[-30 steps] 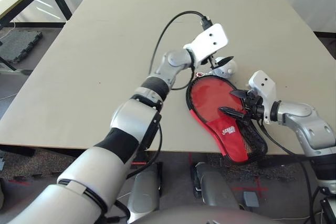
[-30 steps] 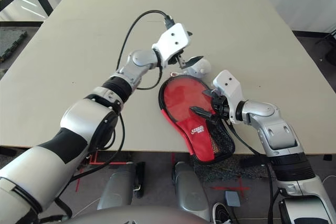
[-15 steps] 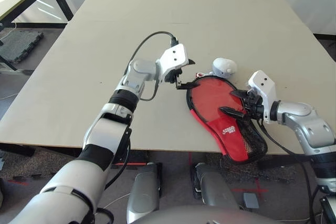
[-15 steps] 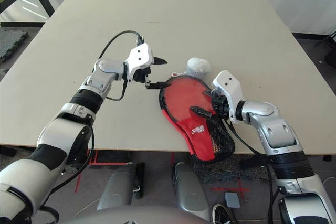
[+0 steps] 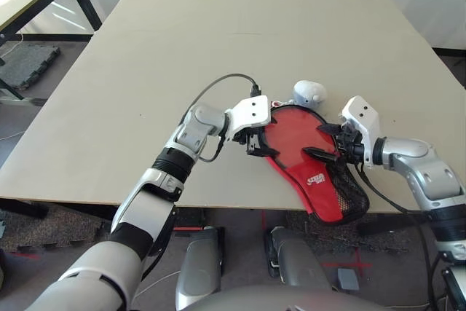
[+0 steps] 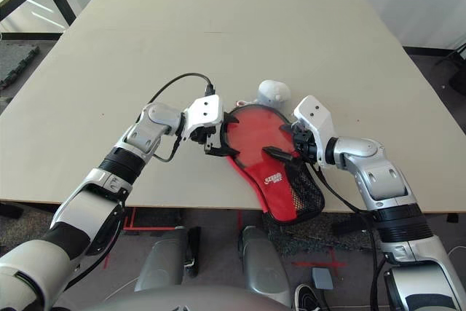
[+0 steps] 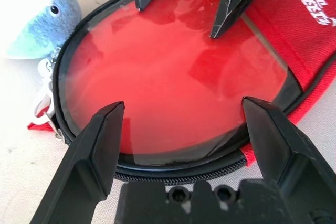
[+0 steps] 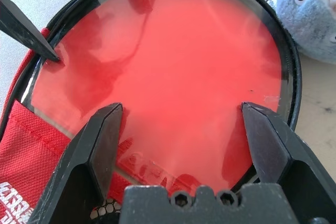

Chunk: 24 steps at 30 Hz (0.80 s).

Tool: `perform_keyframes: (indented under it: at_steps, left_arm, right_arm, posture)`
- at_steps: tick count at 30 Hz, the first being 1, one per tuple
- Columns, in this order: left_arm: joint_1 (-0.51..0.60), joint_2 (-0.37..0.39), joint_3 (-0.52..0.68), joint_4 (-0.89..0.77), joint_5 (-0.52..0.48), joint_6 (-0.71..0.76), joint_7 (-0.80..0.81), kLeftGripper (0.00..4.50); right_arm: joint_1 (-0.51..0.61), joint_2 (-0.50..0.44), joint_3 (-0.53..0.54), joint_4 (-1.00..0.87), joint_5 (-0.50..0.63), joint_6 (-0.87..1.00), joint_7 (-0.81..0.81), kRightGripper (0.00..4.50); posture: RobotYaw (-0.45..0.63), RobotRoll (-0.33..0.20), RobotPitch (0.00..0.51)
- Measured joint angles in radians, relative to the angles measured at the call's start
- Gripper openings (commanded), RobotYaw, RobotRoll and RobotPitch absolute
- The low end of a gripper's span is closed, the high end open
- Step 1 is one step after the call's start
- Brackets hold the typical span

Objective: Store the ping-pong paddle in its case and zip it.

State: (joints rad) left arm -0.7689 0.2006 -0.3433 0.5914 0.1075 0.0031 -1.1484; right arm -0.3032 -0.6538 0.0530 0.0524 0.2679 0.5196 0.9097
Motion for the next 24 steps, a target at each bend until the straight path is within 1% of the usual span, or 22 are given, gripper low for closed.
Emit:
perform_keyframes:
  at_steps: [5,8,11,13,16,22,24]
  left_arm:
    - [-0.001,-0.004,-0.012,-0.001,-0.005,0.030,0.002,4.48]
    - [-0.002,-0.007,-0.020,-0.010,-0.010,0.048,0.000,4.48]
    - [0.000,-0.010,-0.033,-0.032,-0.011,0.068,-0.009,4.48]
    - [0.002,-0.013,-0.040,-0.039,-0.013,0.077,-0.014,4.48]
    - [0.011,-0.013,-0.046,-0.058,-0.019,0.097,-0.018,4.48]
    - [0.024,-0.014,-0.051,-0.080,-0.026,0.116,-0.017,4.48]
    - [0.030,-0.014,-0.052,-0.090,-0.027,0.120,-0.017,4.48]
  right_arm:
    - [-0.056,0.003,-0.087,0.066,0.072,0.053,-0.001,4.50]
    - [-0.138,0.016,-0.172,0.082,0.131,0.074,-0.023,4.50]
    - [-0.242,0.045,-0.226,0.111,0.154,0.069,-0.072,4.50]
    - [-0.288,0.055,-0.228,0.120,0.146,0.042,-0.107,4.50]
    - [-0.336,0.080,-0.200,0.206,0.082,-0.037,-0.152,4.50]
    - [-0.374,0.134,-0.102,0.416,-0.036,-0.153,-0.173,4.50]
    - [-0.390,0.145,-0.093,0.468,-0.056,-0.167,-0.172,4.50]
  posture:
    - [0.03,0.000,0.129]
    - [0.03,0.000,0.128]
    - [0.04,0.000,0.126]
    - [0.04,0.000,0.124]
    - [0.05,0.000,0.123]
    - [0.07,0.000,0.121]
    - [0.08,0.000,0.122]
